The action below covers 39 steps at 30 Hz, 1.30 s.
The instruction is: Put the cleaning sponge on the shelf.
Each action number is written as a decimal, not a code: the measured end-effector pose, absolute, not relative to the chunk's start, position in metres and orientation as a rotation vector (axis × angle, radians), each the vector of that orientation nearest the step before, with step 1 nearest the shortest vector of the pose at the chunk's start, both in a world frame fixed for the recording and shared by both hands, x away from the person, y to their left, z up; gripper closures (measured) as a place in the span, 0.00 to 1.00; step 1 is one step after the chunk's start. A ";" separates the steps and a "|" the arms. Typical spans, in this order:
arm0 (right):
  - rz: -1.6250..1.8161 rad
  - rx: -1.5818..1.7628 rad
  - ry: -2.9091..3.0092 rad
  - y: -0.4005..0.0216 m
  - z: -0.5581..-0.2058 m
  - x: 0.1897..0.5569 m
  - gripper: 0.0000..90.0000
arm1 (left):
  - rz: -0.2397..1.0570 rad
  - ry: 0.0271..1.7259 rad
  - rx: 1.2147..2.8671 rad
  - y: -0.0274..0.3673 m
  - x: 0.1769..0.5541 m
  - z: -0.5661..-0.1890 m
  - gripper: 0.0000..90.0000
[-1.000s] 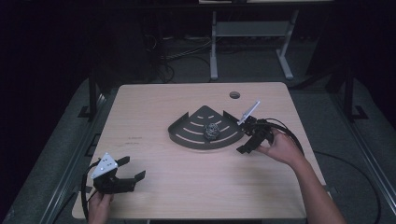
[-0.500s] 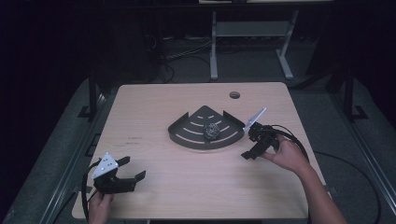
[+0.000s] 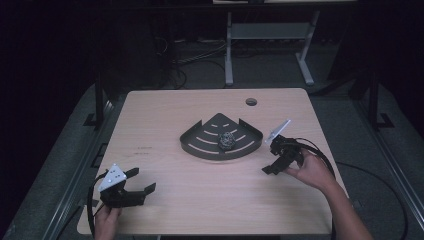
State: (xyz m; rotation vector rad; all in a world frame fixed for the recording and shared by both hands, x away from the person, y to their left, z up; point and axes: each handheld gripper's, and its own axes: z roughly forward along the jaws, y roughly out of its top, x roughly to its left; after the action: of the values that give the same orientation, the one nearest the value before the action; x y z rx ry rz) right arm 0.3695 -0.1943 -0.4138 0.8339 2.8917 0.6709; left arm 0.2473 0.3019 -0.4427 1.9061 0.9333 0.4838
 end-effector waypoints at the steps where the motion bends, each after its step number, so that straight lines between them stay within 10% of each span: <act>1: 0.671 0.833 2.892 -0.195 -0.415 0.368 0.18 | 0.483 0.933 1.906 0.302 0.247 -0.443 0.15; 39: 0.752 0.932 2.844 -0.234 -0.439 0.332 0.18 | 0.481 0.922 1.928 0.297 0.249 -0.444 0.15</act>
State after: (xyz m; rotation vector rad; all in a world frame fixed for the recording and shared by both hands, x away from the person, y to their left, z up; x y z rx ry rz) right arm 0.3321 -0.2335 -0.4388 0.9316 2.8442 0.7523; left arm 0.2486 0.2973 -0.4439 1.9280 0.9220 0.4813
